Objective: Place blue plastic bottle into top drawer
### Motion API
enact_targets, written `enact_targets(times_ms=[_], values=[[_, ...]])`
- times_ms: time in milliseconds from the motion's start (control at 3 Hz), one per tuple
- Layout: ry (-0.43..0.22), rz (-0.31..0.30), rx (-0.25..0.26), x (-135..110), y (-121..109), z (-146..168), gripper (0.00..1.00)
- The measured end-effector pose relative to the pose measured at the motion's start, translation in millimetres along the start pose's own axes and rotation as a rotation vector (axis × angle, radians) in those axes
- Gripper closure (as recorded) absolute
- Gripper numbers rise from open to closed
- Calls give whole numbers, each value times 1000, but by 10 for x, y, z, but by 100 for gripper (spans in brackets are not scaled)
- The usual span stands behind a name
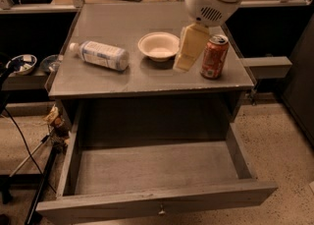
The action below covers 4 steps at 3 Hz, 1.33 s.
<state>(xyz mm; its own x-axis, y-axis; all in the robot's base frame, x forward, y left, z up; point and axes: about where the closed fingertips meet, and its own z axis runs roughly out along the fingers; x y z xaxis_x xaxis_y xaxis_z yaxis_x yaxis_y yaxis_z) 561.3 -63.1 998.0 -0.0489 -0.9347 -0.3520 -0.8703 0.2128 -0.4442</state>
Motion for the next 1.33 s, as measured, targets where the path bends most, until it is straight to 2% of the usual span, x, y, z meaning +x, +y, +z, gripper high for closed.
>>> enact_targets(times_ms=[333, 1000, 1333], values=[[1, -1, 1, -1, 1, -1, 0], [-107, -79, -5, -502, -229, 616, 0], [-137, -94, -42, -640, -271, 858, 0]])
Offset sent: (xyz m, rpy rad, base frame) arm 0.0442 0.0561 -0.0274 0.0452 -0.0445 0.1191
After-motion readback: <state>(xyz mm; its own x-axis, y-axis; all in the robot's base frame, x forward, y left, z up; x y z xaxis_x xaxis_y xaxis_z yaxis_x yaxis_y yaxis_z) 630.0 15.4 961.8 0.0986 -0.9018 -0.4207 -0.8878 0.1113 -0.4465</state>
